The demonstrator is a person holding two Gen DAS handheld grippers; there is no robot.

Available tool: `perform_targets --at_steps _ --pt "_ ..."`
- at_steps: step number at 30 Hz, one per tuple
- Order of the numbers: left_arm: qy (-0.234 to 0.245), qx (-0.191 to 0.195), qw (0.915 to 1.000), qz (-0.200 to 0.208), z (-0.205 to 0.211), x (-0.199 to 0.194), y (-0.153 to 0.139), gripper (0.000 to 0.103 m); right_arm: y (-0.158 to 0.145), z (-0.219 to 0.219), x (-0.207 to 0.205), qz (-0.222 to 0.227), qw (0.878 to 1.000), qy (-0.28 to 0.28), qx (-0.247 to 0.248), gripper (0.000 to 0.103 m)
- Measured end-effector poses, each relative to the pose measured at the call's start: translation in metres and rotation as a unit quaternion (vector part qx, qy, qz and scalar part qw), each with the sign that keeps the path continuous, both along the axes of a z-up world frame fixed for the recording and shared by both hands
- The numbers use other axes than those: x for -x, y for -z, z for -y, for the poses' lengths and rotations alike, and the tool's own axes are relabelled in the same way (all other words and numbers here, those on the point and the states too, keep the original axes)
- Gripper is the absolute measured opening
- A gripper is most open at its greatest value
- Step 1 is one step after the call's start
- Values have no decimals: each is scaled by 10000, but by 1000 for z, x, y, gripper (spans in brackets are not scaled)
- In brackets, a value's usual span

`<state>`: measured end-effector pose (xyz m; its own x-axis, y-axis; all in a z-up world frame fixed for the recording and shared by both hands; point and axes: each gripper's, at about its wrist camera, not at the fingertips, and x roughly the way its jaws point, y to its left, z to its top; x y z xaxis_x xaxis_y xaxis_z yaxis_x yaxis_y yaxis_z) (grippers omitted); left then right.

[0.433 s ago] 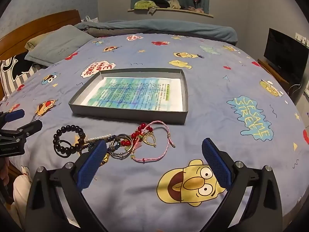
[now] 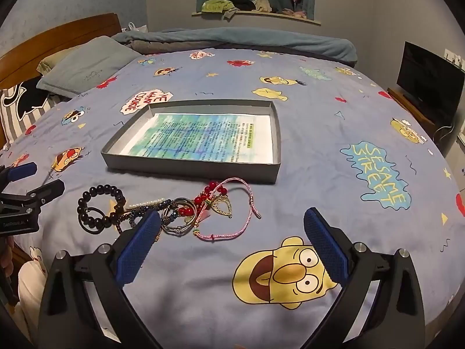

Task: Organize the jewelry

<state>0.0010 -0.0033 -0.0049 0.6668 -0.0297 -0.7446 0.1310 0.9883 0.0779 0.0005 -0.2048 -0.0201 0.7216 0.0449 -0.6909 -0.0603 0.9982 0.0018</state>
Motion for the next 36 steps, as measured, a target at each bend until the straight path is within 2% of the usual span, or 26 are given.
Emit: perform_targets --at_steps 36 --pt "-19 44 10000 -19 0 1 4 99 -2 2 3 6 10000 26 25 98"
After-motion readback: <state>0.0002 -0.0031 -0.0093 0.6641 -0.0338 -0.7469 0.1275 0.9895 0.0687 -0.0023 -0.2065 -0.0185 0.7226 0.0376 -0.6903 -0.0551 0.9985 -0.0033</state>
